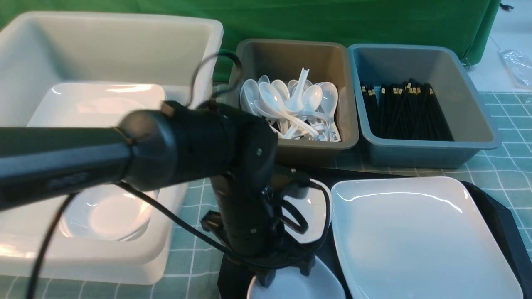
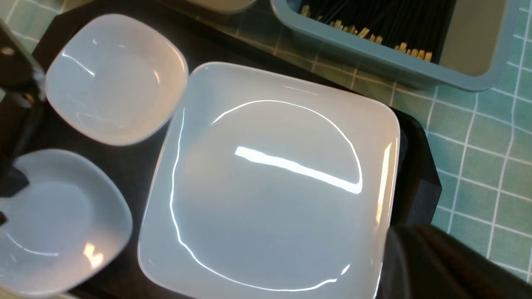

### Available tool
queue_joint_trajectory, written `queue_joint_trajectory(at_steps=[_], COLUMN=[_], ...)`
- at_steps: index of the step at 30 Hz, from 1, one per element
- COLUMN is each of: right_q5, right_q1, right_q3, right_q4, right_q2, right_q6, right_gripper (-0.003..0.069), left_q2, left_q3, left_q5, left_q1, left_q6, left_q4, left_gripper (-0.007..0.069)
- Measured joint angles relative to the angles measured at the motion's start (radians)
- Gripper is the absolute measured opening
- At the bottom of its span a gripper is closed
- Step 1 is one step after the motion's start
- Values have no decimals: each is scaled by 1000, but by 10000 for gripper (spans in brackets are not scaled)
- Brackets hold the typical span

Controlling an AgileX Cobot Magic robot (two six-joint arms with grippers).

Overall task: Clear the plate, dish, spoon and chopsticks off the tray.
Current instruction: Use the left arm to put the small plate into the large storage box on the left

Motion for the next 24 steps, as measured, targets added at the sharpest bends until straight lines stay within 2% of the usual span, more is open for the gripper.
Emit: queue_joint_trajectory(at_steps=[10, 13, 17, 18, 20, 24], right_q5=[-1, -1, -5, -5, -8, -8], right_q1=[0, 0, 0, 0, 0, 0], right_q3=[0, 0, 0, 0, 0, 0], right_q4=[0, 0, 0, 0, 0, 0], right_q2=[0, 0, 0, 0, 0, 0], right_q6=[0, 0, -1, -1, -1, -1], right_gripper=[19, 19, 19, 19, 19, 19], left_q2=[-262, -370, -528, -535, -600, -606], left_q3=[0, -3, -12, -11, -13, -11], left_q5=[11, 23, 31, 31, 53, 90], left_q1=[6, 70, 283, 283, 493, 745], left_q6=[-33, -34, -40, -40, -21, 38], left_q4=[11, 0, 0, 0, 1, -48], left_gripper=[18, 18, 17, 17, 17, 17])
